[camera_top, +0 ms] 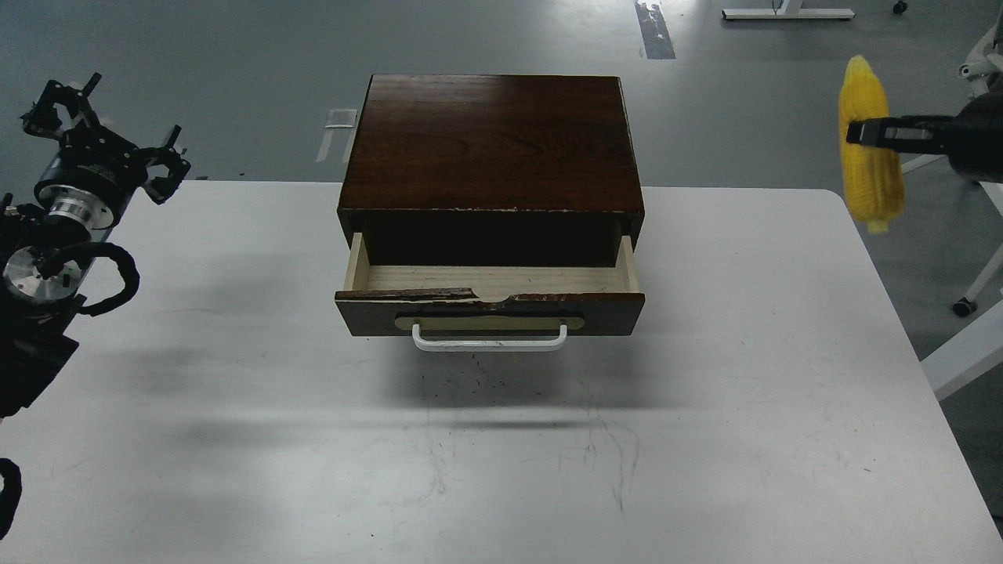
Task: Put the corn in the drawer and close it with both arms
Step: 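Lift the corn with the right gripper and carry it over the box, then lower the corn into the open drawer and release it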
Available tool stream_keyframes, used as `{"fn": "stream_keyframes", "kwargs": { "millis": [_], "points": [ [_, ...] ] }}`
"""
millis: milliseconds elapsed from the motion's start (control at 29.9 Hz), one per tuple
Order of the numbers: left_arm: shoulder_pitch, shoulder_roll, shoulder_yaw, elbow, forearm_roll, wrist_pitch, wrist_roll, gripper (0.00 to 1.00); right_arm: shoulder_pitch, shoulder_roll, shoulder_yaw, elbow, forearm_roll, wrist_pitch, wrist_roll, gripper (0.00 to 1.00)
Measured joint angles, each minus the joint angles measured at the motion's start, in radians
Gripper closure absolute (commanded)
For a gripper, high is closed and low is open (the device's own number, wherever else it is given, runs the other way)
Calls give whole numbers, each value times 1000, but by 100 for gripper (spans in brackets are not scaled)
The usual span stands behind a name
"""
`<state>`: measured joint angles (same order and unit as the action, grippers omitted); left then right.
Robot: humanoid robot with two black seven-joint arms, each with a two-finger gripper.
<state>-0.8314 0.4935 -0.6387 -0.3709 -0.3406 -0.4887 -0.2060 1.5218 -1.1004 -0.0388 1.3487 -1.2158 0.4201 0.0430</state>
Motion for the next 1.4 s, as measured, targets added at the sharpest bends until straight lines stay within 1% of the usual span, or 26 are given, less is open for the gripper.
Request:
{"fn": "stream_keyframes", "kwargs": {
  "millis": [67,201,301,535,802,936,1036,1303,1337,1370,1404],
  "points": [
    [0,0,0,0,0,0,0,2,51,-3,1,49,-62,1,10,94],
    [2,2,2,1,5,0,2,2,116,6,4,137,-190,2,50,94],
    [3,4,3,1,6,0,4,2,144,48,5,186,-264,2,63,94],
    [3,25,2,2,6,0,6,2,178,266,5,228,-418,2,68,94],
    [3,51,4,3,8,0,20,2,153,506,-34,230,-690,2,78,94],
    [5,52,5,3,8,0,19,2,146,586,-95,230,-780,2,78,94],
    [4,53,5,3,8,0,18,2,134,621,-132,230,-823,2,79,94],
    [3,53,5,3,6,0,14,2,74,678,-153,208,-924,4,79,85],
    [3,54,5,3,6,0,14,2,73,689,-153,202,-926,5,78,79],
    [3,55,5,3,6,0,14,2,72,698,-154,199,-927,5,78,69],
    [3,55,5,3,6,0,13,2,71,703,-154,196,-928,5,78,66]
  ]
}}
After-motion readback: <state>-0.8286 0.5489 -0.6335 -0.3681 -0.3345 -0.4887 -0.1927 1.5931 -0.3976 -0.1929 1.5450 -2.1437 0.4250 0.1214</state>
